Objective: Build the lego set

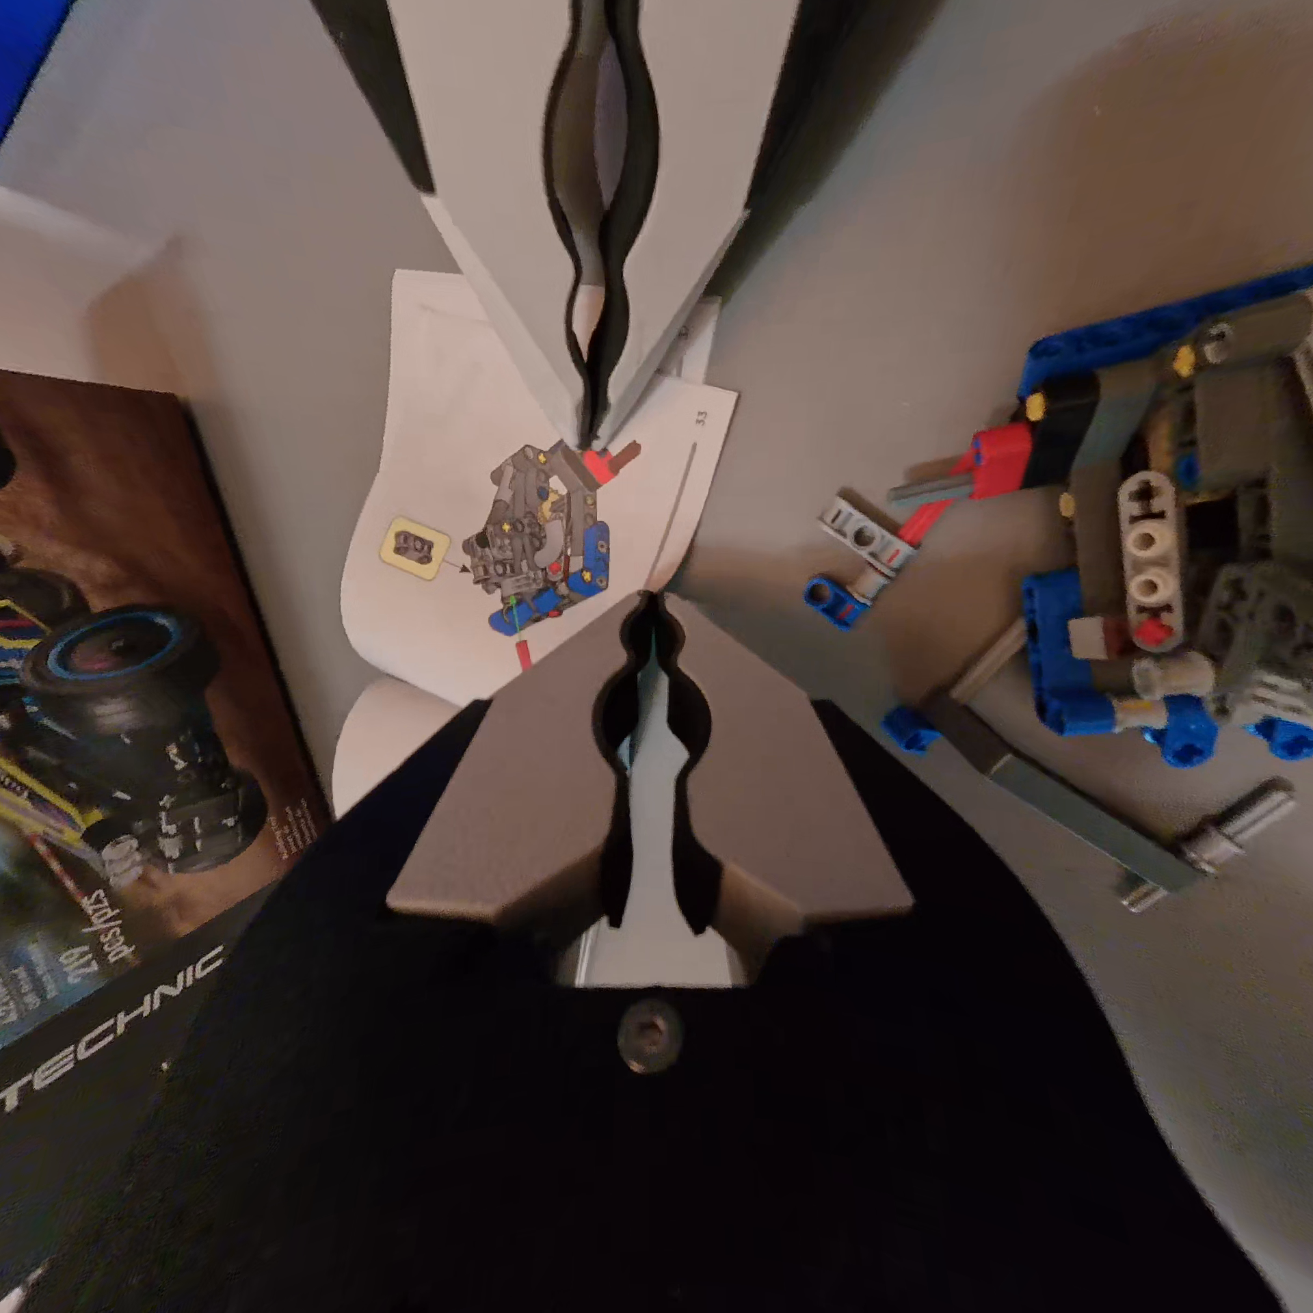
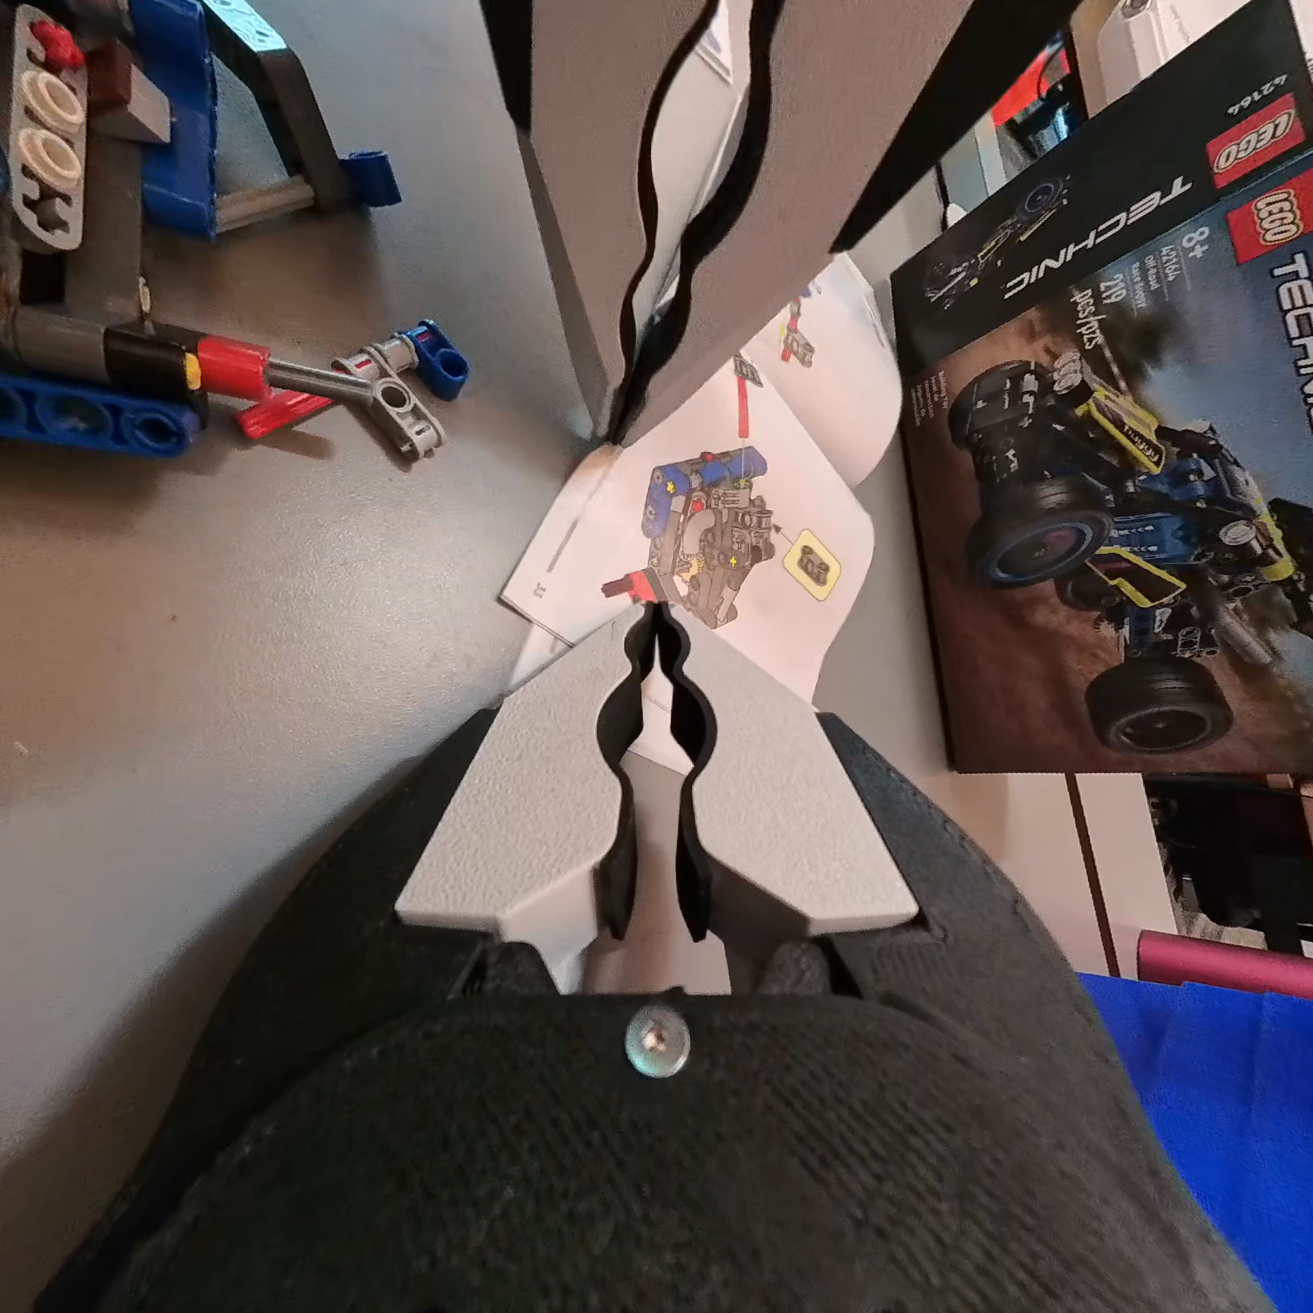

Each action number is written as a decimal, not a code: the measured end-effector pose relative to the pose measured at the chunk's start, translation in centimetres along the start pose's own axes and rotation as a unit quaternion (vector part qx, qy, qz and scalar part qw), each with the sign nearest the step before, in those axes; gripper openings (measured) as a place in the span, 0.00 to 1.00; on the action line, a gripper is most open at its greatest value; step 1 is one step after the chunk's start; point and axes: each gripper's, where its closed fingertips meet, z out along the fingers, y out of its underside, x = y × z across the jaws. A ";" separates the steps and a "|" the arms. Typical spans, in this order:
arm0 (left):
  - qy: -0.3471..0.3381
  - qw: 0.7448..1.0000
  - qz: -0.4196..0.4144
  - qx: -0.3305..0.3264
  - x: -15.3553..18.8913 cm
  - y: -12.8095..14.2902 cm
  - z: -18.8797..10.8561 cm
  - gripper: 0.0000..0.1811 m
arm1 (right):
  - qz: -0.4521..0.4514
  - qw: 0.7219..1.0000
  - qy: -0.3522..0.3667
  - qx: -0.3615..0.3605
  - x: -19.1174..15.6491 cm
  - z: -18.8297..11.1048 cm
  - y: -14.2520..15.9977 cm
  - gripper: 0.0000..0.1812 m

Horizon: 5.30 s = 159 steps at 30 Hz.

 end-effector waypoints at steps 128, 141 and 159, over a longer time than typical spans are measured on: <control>-0.174 0.972 -0.118 0.100 -4.6 2.6 -3.4 0.00 | 0.092 0.983 0.109 0.117 5.2 0.9 -4.2 0.03; -0.229 0.961 -0.114 0.107 -5.3 3.0 -4.1 0.00 | 0.233 0.967 -0.021 0.100 4.4 2.0 -4.0 0.12; -0.238 0.960 -0.102 0.107 -5.1 2.9 -4.5 0.00 | 0.522 0.801 -0.209 0.205 5.7 1.1 -5.7 0.06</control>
